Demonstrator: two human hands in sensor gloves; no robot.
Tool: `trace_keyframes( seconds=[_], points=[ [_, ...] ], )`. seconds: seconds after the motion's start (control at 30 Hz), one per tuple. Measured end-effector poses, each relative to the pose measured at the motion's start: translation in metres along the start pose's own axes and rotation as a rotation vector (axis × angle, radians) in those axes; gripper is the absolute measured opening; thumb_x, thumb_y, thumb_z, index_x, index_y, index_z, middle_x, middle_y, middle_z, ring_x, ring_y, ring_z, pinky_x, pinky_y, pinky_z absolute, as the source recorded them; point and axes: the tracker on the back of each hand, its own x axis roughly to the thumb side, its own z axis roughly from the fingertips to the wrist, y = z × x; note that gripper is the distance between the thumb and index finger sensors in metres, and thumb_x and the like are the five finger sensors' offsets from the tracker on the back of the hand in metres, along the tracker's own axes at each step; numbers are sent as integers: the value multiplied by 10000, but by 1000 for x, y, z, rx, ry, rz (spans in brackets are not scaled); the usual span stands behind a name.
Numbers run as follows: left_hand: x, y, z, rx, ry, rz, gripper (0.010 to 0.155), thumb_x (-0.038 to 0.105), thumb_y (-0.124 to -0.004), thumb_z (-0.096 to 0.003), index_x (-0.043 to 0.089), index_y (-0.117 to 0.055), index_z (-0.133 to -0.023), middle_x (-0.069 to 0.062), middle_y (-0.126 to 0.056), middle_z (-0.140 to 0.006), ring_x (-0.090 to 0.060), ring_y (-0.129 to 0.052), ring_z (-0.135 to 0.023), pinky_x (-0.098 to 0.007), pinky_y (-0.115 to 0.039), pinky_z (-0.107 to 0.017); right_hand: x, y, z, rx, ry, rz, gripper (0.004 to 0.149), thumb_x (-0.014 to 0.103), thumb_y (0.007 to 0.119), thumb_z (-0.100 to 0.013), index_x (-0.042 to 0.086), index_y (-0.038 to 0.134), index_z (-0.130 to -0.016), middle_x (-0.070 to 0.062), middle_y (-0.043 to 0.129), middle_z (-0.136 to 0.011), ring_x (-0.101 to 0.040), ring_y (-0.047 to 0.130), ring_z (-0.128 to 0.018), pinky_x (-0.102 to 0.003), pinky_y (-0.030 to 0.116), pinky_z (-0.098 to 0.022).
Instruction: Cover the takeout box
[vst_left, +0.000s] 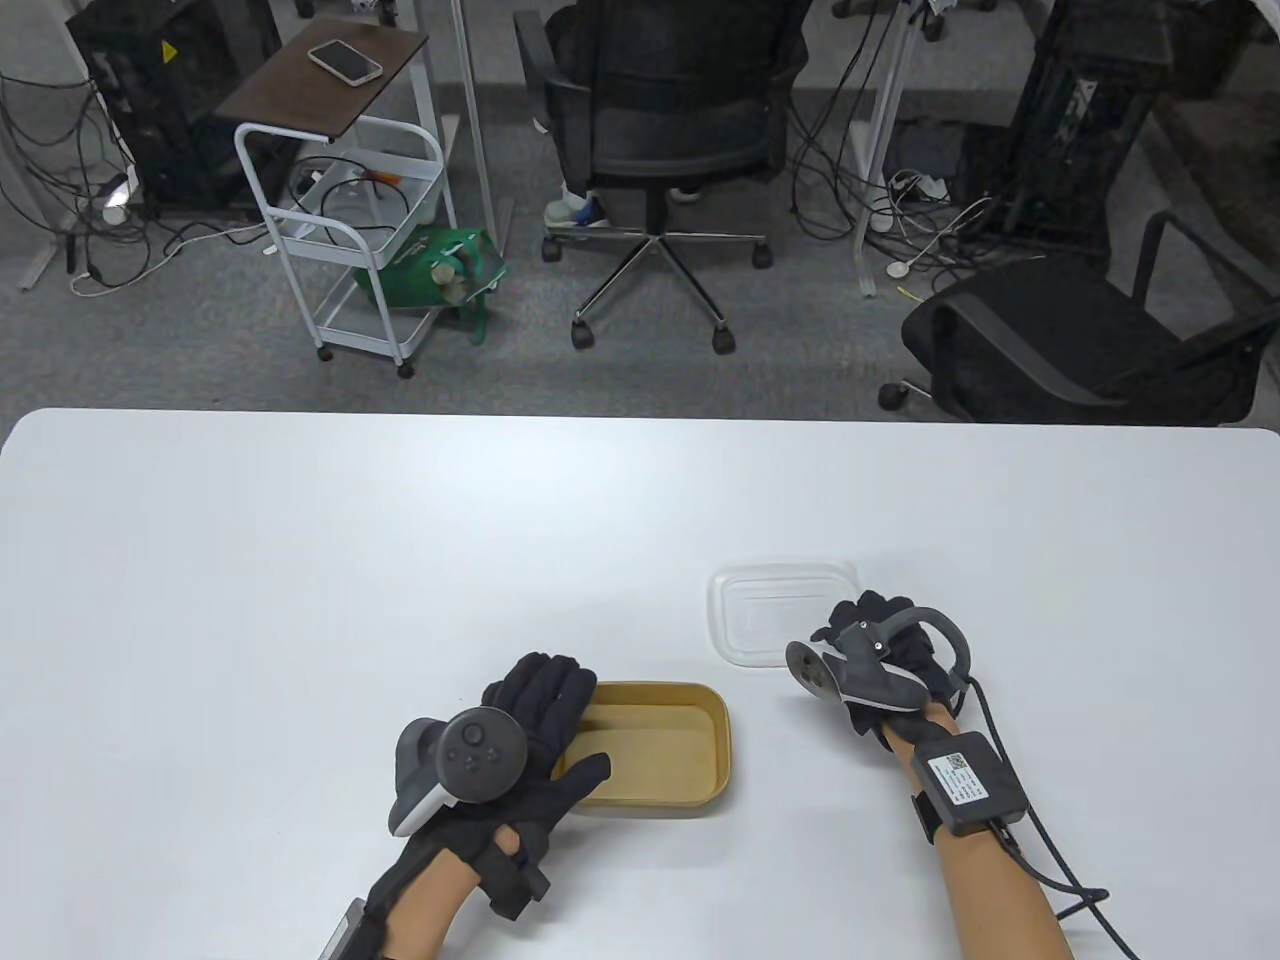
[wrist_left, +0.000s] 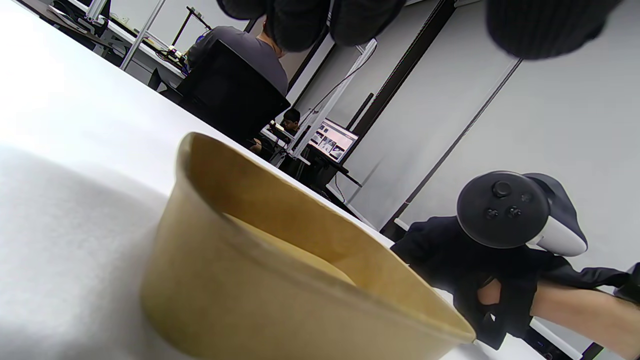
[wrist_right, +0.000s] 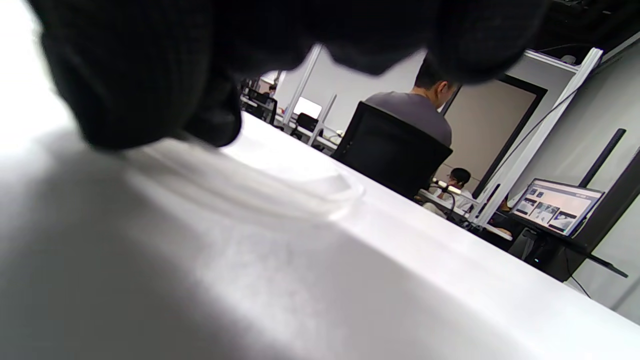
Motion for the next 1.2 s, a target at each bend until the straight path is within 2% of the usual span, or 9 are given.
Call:
trace_keyframes(
  seconds=[0.23, 0.4, 0.6, 0.77, 0.87, 1.2],
  points=[
    [-1, 4, 0, 21, 11, 15, 840, 659, -631, -365, 253, -394, -1061, -68, -353, -1181, -368, -280, -1149, -708, -345, -754, -1, -15, 9, -61, 2, 45, 369, 389, 837, -322, 312, 907, -676, 101, 830, -416, -204, 841, -364, -501, 730, -428],
    [-3, 6, 0, 41, 17, 12, 822, 653, -647, -366, 298, -392, -1061, -58, -347, -1184, -362, -290, -1152, -703, -366, -756, 0, -50, 18, -134, 4, 67, 378, 365, 807, -344, 270, 891, -700, 77, 812, -428, -221, 822, -374, -519, 712, -431],
    [0, 11, -2, 110, 20, -38, 824, 617, -709, -363, 398, -311, -1051, 31, -277, -1189, -315, -325, -1145, -666, -414, -763, 10, -98, 32, -201, -4, 83, 380, 363, 799, -353, 262, 884, -709, 74, 806, -436, -230, 815, -387, -527, 700, -445],
    [4, 16, -4, 183, 16, -104, 816, 583, -767, -344, 421, -371, -1039, 44, -349, -1168, -320, -449, -1070, -603, -479, -743, 30, -137, 45, -245, -35, 78, 378, 373, 803, -353, 272, 888, -708, 81, 811, -439, -232, 820, -396, -530, 700, -452],
    [4, 17, -6, 201, 16, -143, 830, 563, -799, -332, 421, -383, -1035, 95, -387, -1150, -284, -508, -1034, -566, -518, -726, 45, -154, 52, -264, -60, 62, 377, 373, 807, -353, 273, 889, -708, 79, 812, -443, -237, 819, -405, -534, 693, -460],
    [15, 18, -5, 361, -86, -306, 777, 486, -894, -285, 377, -572, -984, 83, -666, -951, -260, -730, -739, -486, -649, -586, 90, -182, 70, -257, -136, 47, 377, 378, 808, -356, 273, 889, -709, 79, 813, -447, -242, 817, -413, -539, 685, -468]
  ],
)
